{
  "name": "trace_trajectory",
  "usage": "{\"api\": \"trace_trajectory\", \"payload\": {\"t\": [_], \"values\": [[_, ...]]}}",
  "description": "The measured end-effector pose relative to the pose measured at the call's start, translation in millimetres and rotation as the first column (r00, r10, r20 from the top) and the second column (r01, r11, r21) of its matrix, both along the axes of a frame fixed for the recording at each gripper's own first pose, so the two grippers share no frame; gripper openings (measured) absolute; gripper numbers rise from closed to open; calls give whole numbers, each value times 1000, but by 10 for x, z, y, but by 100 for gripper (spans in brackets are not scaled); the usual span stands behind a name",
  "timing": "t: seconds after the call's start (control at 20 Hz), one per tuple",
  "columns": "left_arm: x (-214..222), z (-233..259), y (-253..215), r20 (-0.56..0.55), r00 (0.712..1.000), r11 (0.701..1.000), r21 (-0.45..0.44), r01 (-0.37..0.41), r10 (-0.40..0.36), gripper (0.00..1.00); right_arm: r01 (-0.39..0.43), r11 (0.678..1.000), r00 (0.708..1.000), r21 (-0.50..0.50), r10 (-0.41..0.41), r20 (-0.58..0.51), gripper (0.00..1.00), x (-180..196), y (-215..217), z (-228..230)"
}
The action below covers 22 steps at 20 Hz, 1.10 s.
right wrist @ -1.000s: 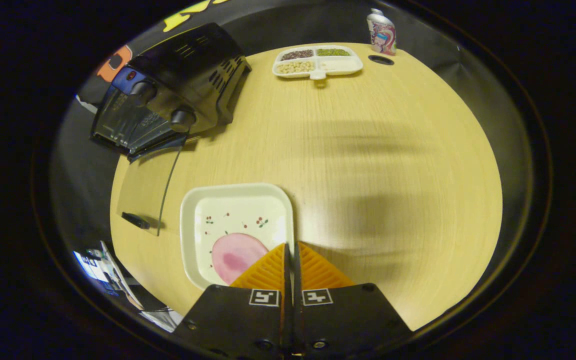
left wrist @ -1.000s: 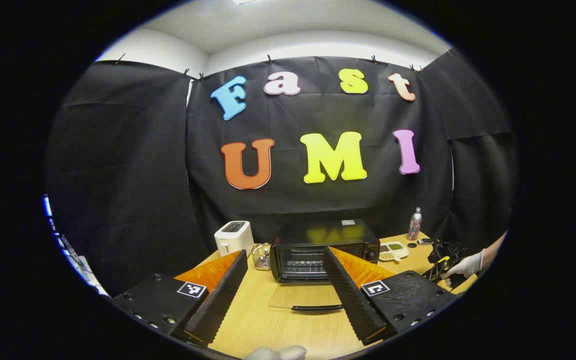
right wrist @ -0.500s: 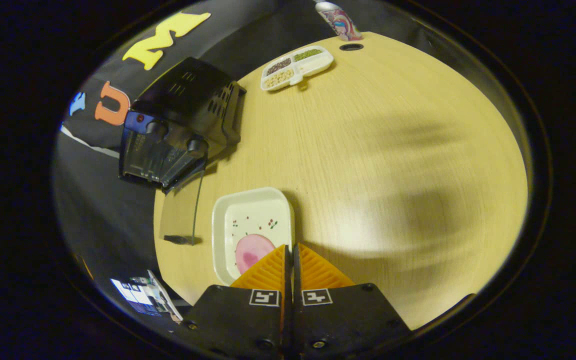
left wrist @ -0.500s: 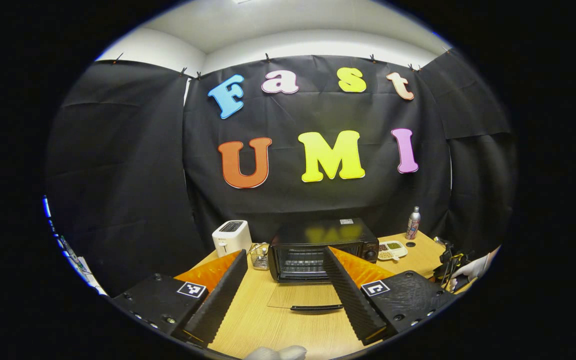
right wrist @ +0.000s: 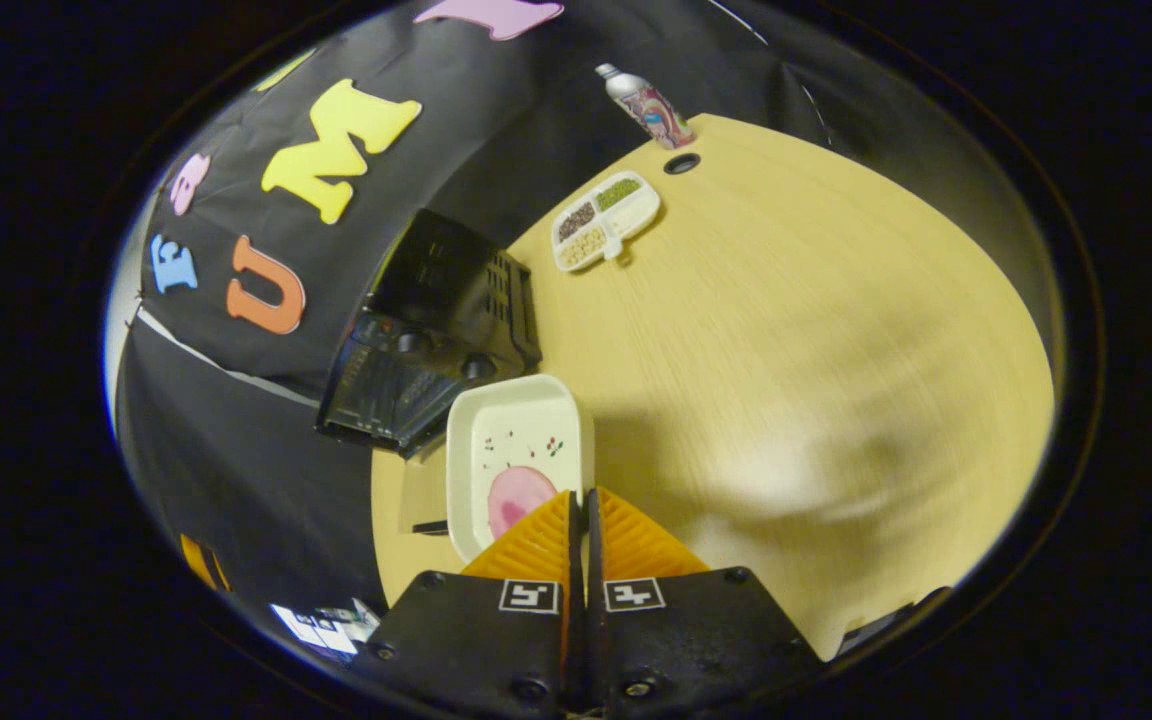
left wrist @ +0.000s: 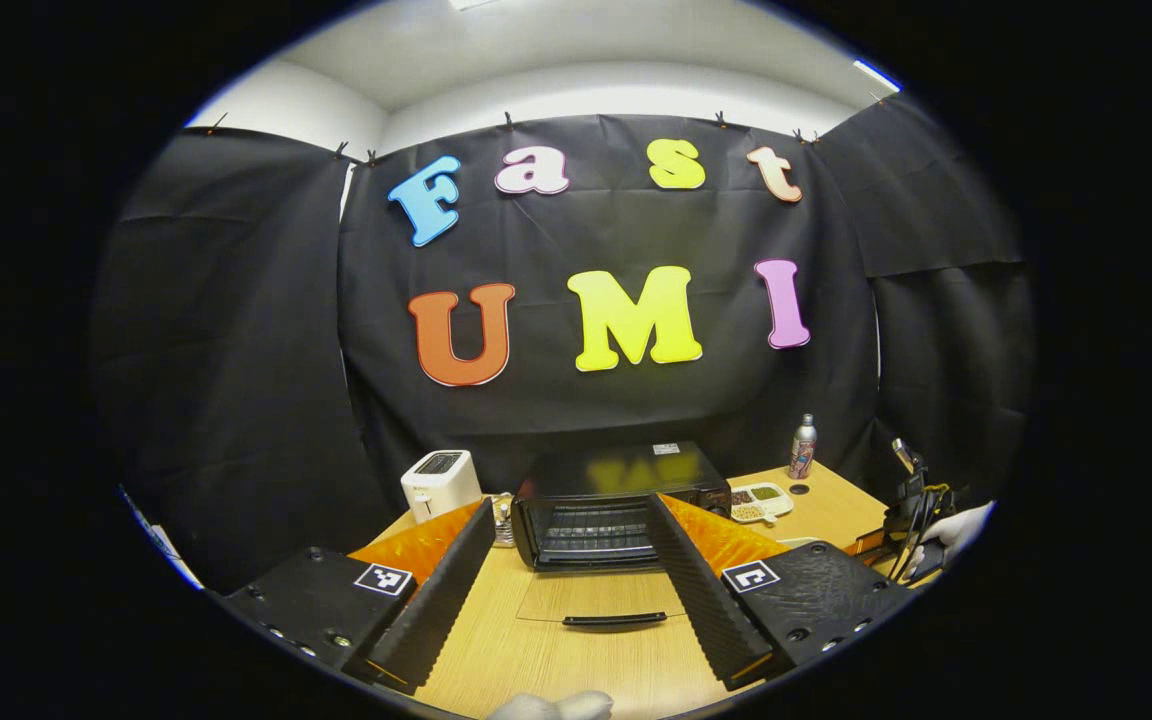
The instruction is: Open the electric oven with the left hand, put the food in, and close the electric oven.
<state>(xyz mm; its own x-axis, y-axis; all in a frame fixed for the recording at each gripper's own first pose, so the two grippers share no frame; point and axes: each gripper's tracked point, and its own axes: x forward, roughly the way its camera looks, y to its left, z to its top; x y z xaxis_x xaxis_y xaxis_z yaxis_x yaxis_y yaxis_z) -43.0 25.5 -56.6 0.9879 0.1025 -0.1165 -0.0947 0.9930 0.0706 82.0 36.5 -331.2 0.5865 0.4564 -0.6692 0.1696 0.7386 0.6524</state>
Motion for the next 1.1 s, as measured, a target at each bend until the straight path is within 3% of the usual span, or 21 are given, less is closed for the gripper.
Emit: {"api": "trace_trajectory", "payload": {"t": [0.3,0.6,1.1], "values": [[-56,-50,230,-44,996,997,16,-76,77,96,137,981,990,139,-140,17,0,1,780,199],[-96,-117,645,-76,985,988,34,-153,156,96,257,949,966,181,-258,-21,4,133,1675,3],[57,-321,951,-122,971,978,62,-200,206,97,348,901,934,260,-357,-16,0,889,2623,-192]]}}
